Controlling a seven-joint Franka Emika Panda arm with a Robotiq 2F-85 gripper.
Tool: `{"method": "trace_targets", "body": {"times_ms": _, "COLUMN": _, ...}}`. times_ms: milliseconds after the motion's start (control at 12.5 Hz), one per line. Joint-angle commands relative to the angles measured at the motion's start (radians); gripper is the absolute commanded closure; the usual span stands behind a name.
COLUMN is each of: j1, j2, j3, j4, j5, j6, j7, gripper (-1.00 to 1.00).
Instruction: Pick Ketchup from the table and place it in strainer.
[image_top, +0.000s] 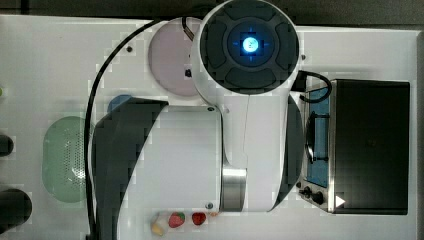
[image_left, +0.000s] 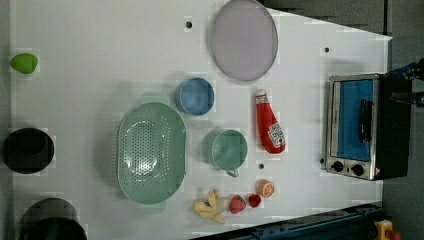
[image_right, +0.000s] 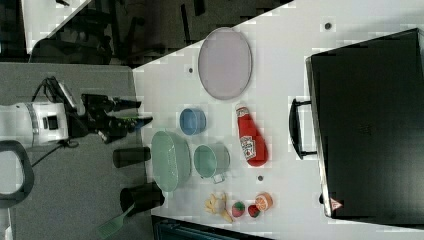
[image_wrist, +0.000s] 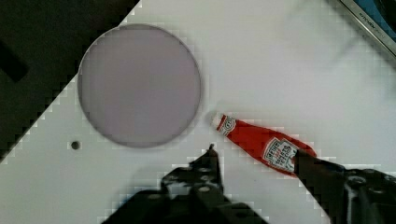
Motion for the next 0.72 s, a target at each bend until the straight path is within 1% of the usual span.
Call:
{"method": "trace_targets", "body": {"times_ms": 80, "j1": -0.103, "j2": -0.273, "j3": 0.058, "j4": -0.154, "j5": 0.001, "j6": -0.165, "j7": -0.009, "gripper": -0.58}}
{"method": "trace_targets", "body": {"times_ms": 240, "j1": -0.103, "j2": -0.263, "j3": 0.061, "j4": -0.16, "j5": 0.001, "j6": -0.165, "j7": -0.01, "gripper": -1.0}}
{"method": "trace_targets", "body": {"times_ms": 560, "j1": -0.103, "j2": -0.205, "j3": 0.076, "j4": -0.223, "j5": 0.001, "j6": -0.153, "j7": -0.011, "gripper": -1.0}}
{"method": "trace_targets", "body": {"times_ms": 720, "j1": -0.102, "j2": -0.159, "j3": 0.087, "j4": -0.266, "j5": 0.001, "j6": -0.09, "j7": -0.027, "gripper": -1.0}}
